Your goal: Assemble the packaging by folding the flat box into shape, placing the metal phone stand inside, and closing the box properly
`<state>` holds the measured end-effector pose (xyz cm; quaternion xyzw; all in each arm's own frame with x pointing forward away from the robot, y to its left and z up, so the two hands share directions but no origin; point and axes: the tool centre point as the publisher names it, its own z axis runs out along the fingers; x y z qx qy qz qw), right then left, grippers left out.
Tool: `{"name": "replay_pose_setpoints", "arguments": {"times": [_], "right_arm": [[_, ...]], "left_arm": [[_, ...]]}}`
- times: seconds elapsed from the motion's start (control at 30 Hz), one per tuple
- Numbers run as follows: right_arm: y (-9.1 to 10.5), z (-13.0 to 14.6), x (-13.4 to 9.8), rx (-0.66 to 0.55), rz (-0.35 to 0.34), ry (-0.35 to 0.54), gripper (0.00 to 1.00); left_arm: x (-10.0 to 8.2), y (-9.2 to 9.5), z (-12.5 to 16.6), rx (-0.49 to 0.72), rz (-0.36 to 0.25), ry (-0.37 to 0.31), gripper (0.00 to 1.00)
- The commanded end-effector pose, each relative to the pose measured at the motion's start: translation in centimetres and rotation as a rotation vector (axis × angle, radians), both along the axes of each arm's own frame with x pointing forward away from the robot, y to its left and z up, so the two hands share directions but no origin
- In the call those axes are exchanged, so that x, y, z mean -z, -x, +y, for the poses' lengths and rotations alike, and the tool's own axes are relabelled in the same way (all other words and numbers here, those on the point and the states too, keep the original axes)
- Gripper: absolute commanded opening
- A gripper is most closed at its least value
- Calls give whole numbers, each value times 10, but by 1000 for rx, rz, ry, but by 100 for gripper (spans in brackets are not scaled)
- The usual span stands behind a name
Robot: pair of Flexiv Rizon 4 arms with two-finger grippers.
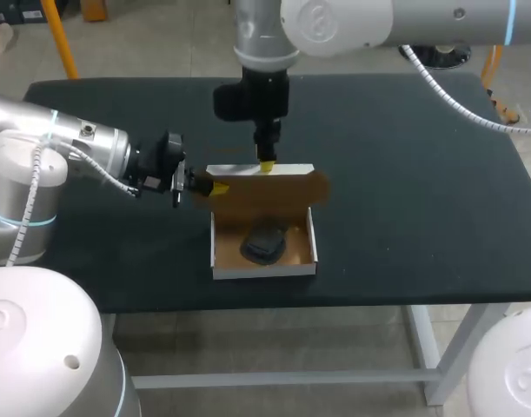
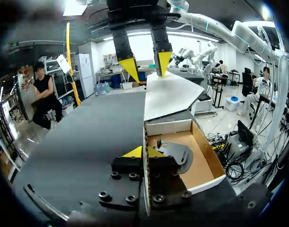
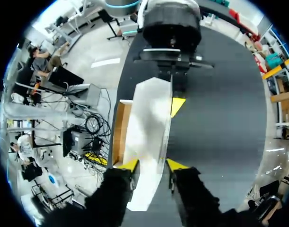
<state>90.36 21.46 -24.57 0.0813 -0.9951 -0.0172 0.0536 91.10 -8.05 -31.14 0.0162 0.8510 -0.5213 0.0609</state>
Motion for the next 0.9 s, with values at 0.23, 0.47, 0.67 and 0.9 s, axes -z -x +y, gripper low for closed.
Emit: {"name": "replay_pose_setpoints", "arguments": {"times": [0.23, 0.47, 0.67, 0.9], "right_arm": [[-2, 5, 6, -2, 14, 11, 42], [-4, 7, 9, -6, 17, 12, 41], [-5, 8, 13, -8, 22, 15, 42], [-7, 10, 18, -10, 32, 20, 40]], "left_arm": [[2, -1, 0, 1, 0, 1, 0], [2, -1, 0, 1, 0, 1, 0], [2, -1, 0, 1, 0, 1, 0], [2, -1, 0, 1, 0, 1, 0]]}}
